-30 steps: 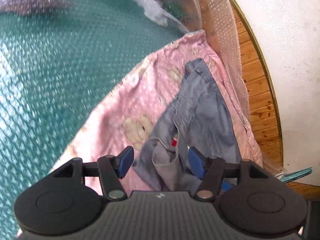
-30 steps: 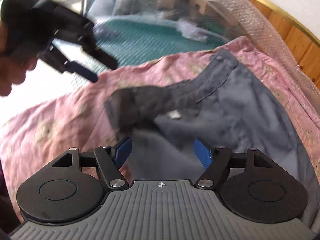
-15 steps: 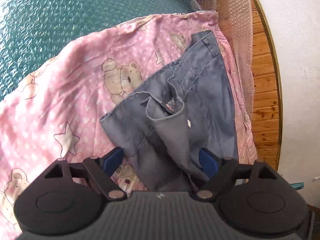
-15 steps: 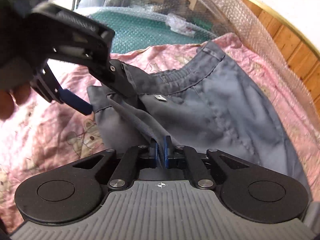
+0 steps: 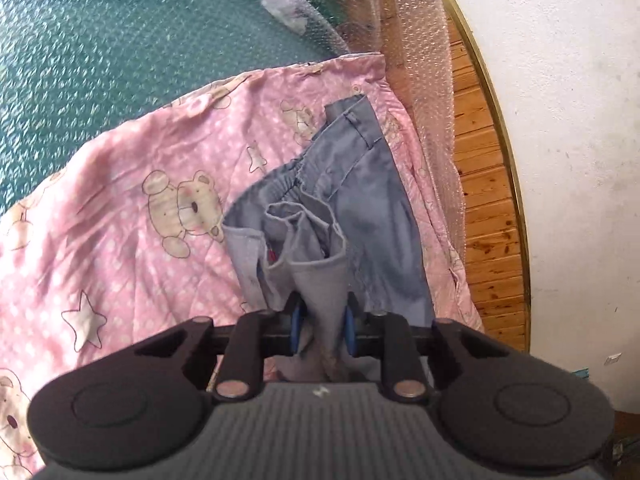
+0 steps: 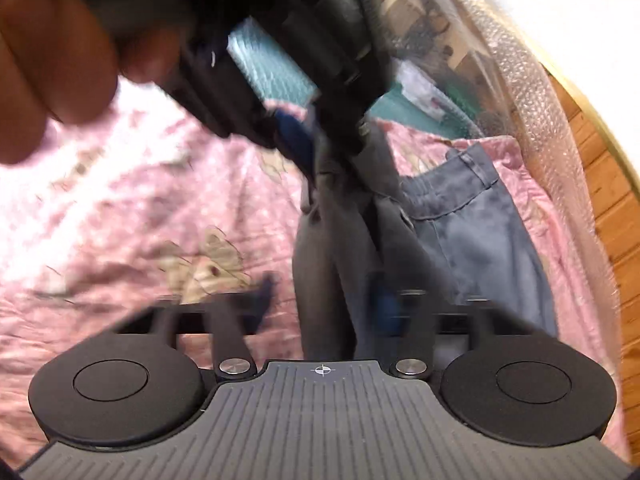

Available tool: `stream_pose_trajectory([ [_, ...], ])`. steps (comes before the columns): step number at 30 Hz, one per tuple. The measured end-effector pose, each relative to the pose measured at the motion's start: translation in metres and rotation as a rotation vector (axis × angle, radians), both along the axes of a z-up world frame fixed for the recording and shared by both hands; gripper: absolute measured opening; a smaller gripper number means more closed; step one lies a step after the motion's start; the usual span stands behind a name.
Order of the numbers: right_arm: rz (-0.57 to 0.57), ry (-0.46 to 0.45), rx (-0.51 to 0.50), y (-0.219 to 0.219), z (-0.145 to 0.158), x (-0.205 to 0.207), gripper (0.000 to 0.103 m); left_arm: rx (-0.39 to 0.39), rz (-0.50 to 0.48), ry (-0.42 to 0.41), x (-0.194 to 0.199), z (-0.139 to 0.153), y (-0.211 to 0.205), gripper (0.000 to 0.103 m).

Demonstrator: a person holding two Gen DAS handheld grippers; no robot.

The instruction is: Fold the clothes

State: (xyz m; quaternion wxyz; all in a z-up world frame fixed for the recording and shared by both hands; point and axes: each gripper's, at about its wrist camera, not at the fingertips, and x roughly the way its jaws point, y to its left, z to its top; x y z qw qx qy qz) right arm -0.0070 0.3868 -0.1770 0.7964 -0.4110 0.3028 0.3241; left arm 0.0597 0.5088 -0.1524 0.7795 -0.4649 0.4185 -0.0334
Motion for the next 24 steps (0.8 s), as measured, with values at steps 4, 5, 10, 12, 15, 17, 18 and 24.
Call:
stream_pose_trajectory([
  [4, -0.071, 0.015, 0.07, -0.006, 0.018, 0.015, 0.0, 0.033, 0.085, 0.01, -0.009, 0.008, 0.003, 0.098],
  [5, -0.064, 0.02, 0.077, -0.007, 0.021, 0.012, 0.0, 0.04, 0.099, 0.008, -0.008, 0.008, 0.003, 0.1],
  [10, -0.038, 0.056, 0.106, -0.014, 0.028, 0.004, 0.0, -0.014, 0.059, 0.018, 0.015, -0.013, 0.001, 0.068],
  [12, -0.044, 0.099, 0.109, -0.016, 0.022, 0.008, 0.0, -0.026, 0.035, 0.019, 0.022, -0.023, 0.002, 0.038],
  [15, -0.07, 0.226, 0.128, -0.029, 0.022, 0.029, 0.022, -0.005, 0.025, 0.009, 0.024, -0.022, 0.003, 0.028],
  [17, -0.146, 0.309, 0.201, -0.051, 0.047, 0.053, 0.048, 0.057, -0.015, -0.037, 0.024, -0.01, -0.002, 0.024],
  [18, -0.188, 0.351, 0.241, -0.062, 0.062, 0.066, 0.055, 0.103, -0.042, -0.068, 0.024, 0.0, -0.007, 0.023],
  [24, -0.39, 0.358, 0.398, -0.086, 0.142, 0.168, 0.079, 0.422, -0.219, -0.235, 0.029, 0.049, -0.062, 0.022],
])
